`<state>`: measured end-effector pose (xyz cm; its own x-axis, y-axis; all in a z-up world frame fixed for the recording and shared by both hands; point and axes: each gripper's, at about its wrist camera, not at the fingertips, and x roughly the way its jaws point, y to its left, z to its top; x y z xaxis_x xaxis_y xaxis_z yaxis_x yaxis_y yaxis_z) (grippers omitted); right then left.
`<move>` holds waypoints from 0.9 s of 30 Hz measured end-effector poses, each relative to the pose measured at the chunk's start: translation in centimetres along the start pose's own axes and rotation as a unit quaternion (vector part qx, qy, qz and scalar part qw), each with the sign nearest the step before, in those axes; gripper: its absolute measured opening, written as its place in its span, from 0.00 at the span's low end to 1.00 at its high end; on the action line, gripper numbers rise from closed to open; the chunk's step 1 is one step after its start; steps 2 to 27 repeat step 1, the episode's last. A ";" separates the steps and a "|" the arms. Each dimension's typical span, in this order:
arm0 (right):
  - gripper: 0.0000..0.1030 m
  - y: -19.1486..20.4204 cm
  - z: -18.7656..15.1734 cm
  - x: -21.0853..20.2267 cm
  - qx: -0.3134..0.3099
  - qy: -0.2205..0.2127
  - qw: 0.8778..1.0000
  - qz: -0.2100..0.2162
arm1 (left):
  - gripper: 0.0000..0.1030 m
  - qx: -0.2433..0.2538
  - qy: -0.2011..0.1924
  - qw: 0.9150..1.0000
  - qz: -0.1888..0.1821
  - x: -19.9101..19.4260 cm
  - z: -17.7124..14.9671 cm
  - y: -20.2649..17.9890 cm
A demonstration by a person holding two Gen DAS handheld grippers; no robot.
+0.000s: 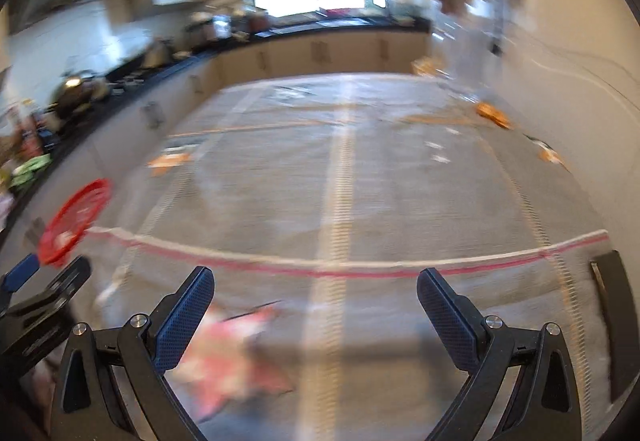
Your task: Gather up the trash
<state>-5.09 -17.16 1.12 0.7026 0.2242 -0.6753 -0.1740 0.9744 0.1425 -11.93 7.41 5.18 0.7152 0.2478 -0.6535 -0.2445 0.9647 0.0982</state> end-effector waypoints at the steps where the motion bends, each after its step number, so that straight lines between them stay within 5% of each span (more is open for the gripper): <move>1: 1.00 -0.8 0.4 0.7 0.003 0.010 1.000 -0.018 | 0.96 0.013 0.018 0.999 -0.029 0.8 0.5 -1.2; 27: 1.00 -0.8 0.4 0.7 0.003 0.010 1.000 -0.018 | 0.96 0.013 0.018 0.999 -0.029 0.8 0.5 -1.2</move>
